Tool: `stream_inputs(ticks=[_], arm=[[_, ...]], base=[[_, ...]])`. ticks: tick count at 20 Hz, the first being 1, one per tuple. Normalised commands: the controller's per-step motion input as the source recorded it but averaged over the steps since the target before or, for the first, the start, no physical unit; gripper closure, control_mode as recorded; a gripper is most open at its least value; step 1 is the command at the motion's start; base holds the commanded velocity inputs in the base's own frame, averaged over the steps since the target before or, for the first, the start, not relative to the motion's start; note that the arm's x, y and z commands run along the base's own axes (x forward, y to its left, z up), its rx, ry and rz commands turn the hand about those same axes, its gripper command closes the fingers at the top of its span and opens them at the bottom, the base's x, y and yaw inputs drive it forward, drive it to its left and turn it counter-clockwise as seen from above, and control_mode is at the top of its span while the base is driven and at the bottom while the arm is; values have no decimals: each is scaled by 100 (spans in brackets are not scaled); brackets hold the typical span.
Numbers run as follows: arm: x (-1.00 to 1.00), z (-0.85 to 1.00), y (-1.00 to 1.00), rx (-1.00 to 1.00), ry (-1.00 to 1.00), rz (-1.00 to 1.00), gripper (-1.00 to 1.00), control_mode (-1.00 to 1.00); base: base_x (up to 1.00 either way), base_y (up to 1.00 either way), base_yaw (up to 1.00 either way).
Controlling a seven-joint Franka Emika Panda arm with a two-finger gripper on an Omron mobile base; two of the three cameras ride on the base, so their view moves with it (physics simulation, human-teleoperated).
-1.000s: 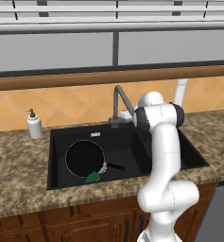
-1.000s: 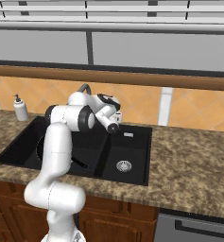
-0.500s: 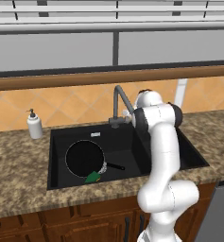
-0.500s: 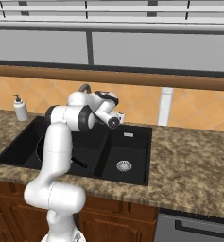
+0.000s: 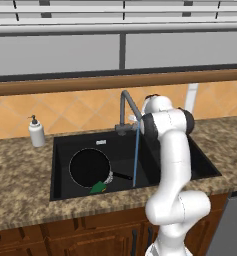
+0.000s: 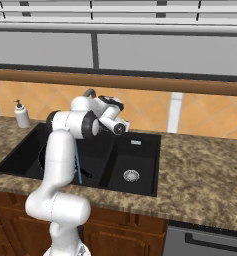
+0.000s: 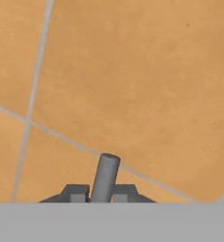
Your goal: Pick the pan and sponge and place them into the sink. Then turn on the water.
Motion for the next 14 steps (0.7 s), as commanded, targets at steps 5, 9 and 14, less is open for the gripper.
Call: stream_inputs(ticks=[5, 9, 14], arm=[[-85, 16, -91, 16, -1, 2, 100, -100], [-76, 100, -99, 35, -6, 9, 100, -100], [-59, 100, -92, 35, -14, 10, 100, -100]], base=[[0, 0, 0], [0, 0, 0], [0, 0, 0]])
